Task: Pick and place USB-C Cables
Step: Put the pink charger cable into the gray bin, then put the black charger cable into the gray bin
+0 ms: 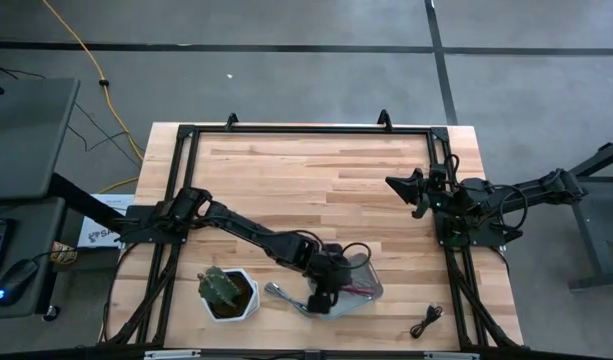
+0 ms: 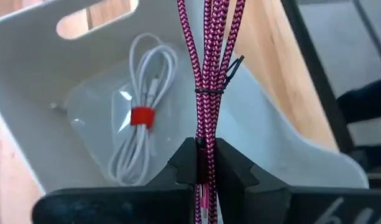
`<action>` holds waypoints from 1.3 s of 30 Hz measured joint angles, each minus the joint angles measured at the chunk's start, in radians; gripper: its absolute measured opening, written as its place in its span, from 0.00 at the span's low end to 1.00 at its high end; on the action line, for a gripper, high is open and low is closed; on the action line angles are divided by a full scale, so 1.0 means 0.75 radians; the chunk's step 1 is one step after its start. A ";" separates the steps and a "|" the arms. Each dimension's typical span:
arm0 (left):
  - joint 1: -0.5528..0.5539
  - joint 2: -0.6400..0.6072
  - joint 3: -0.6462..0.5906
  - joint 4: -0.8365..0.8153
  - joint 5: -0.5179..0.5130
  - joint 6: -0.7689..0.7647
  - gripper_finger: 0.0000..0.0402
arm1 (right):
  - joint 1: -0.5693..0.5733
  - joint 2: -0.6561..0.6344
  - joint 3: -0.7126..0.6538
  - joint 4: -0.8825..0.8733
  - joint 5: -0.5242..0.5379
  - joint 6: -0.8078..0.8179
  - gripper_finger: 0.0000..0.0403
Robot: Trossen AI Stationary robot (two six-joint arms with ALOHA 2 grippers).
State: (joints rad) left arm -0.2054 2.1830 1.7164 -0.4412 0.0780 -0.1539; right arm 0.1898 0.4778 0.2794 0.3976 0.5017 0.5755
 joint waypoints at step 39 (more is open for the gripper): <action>0.021 0.002 0.002 -0.100 -0.065 -0.001 0.28 | 0.000 0.000 0.000 -0.026 0.000 0.001 0.00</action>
State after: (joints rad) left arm -0.1894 2.1841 1.7176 -0.5163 0.0296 -0.1547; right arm 0.1894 0.4778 0.2794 0.3782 0.5015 0.5758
